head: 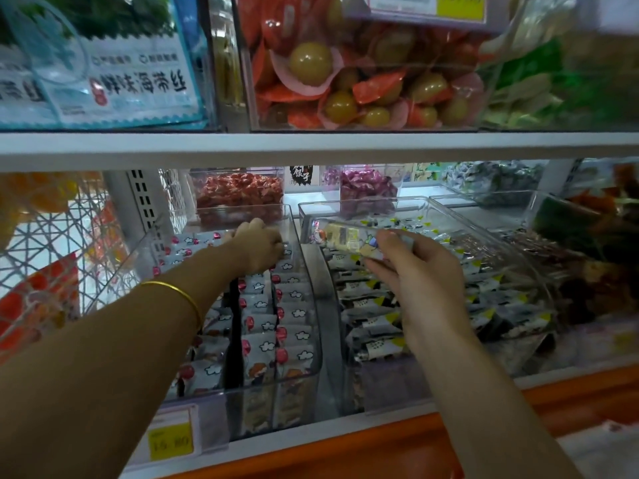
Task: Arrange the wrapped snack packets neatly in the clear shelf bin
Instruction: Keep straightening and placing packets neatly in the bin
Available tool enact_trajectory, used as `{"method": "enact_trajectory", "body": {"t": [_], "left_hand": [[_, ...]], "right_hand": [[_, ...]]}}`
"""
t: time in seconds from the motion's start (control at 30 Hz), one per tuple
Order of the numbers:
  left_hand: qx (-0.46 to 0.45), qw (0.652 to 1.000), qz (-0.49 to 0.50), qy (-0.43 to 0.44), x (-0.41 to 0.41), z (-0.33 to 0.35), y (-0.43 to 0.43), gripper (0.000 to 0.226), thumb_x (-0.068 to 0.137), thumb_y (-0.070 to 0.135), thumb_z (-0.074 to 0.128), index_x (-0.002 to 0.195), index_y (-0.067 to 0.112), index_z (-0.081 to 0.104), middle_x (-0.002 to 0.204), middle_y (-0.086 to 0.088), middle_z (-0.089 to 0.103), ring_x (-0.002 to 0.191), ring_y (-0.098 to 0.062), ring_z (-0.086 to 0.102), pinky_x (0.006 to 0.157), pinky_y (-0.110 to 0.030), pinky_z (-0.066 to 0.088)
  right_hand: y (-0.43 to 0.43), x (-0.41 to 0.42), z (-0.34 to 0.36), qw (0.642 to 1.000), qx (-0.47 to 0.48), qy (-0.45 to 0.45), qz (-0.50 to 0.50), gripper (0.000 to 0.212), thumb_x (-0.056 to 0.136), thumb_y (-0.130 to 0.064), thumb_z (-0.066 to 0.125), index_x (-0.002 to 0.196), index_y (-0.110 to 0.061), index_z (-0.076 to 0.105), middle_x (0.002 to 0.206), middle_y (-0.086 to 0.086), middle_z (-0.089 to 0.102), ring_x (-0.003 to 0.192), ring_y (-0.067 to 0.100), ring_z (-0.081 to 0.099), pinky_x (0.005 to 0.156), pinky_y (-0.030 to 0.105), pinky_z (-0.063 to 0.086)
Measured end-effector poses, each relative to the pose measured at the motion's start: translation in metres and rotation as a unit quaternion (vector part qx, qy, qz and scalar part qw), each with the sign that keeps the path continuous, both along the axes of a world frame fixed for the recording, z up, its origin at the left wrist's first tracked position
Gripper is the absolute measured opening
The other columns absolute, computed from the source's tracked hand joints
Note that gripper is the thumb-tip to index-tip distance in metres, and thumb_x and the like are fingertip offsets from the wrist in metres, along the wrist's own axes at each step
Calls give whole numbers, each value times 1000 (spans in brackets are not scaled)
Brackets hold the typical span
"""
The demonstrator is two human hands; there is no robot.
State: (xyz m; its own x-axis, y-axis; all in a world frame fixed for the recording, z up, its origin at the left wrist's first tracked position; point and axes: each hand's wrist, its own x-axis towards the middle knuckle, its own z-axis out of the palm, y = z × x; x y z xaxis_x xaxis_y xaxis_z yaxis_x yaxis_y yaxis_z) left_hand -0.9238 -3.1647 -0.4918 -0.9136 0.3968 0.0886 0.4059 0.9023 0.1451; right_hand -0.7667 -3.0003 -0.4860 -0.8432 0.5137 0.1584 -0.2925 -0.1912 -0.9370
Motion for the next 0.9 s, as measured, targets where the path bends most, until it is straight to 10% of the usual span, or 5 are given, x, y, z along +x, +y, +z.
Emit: {"method": "enact_trajectory", "body": {"t": [0.1,0.23,0.4,0.57,0.9], "left_hand": [[52,998,-28,-20,6,-2,-3,34,100,29,35,103,5,59,101,-12,60,92,-24,54,86,-33,39],[65,996,-40,-43,15,-2,-4,40,101,27,31,109,-1,58,112,-19,59,101,-27,54,87,-31,39],[66,996,-44,-49,25,0,-7,42,102,27,27,108,-3,55,118,-25,53,114,-32,48,100,-36,33],[12,998,-60,-31,26,-2,-13,39,101,35,23,105,9,52,119,-15,52,121,-31,42,109,-49,21],[-93,995,-38,4,28,-3,-42,54,99,41,17,140,13,38,154,-5,26,144,-20,9,111,-56,5]], "right_hand": [[-4,-4,7,999,45,16,-11,7,88,-12,63,82,-10,65,85,9,65,72,9,68,63,12,54],[-18,-40,25,980,198,17,-29,18,87,-9,64,84,8,61,84,25,63,89,37,64,84,48,54],[-44,-100,39,909,412,46,-37,18,83,-9,67,96,1,61,73,-7,50,63,3,45,54,2,34],[-65,-142,38,800,599,4,-16,31,86,-11,62,114,-1,54,109,16,62,101,28,59,79,30,45],[-76,-169,20,515,848,-113,46,28,86,-7,58,114,-10,61,133,20,47,126,38,37,103,45,31]]}}
